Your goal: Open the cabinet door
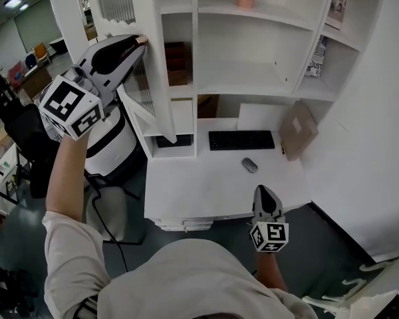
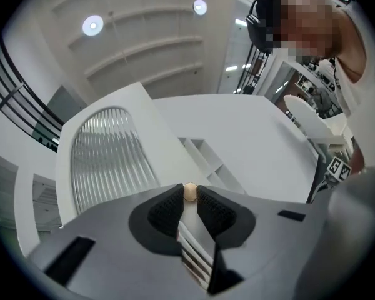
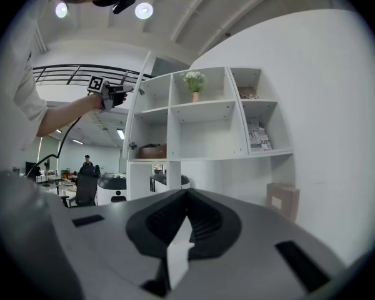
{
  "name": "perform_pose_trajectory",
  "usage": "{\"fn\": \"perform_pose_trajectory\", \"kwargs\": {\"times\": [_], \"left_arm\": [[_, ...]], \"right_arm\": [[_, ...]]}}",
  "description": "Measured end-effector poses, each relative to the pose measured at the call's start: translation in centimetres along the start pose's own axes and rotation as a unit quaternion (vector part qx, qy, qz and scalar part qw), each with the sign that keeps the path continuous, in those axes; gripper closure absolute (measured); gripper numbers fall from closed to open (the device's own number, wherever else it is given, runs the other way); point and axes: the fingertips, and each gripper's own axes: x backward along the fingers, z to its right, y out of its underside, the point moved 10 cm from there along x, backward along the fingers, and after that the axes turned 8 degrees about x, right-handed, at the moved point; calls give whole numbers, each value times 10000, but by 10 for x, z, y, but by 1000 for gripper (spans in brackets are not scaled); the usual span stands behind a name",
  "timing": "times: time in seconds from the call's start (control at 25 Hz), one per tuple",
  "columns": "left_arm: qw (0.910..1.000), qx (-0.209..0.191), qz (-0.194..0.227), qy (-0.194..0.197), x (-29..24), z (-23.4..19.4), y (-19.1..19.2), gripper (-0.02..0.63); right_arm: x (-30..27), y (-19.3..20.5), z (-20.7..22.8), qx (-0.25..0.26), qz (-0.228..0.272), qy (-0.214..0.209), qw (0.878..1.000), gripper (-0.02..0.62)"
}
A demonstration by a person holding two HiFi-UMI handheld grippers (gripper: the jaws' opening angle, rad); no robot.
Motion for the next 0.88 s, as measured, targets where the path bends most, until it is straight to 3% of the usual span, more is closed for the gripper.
{"fn": "perform_pose_trajectory", "kwargs": {"times": [0.68, 0.88], "left_arm": [[9974, 673, 30, 239, 88, -26, -13, 534], [9942, 899, 57, 579, 113, -44, -11, 534]], "right_arm": [[-17, -5, -39, 100, -72, -554, 9984, 592], [-24, -7, -53, 141, -81, -726, 9972, 592]]}}
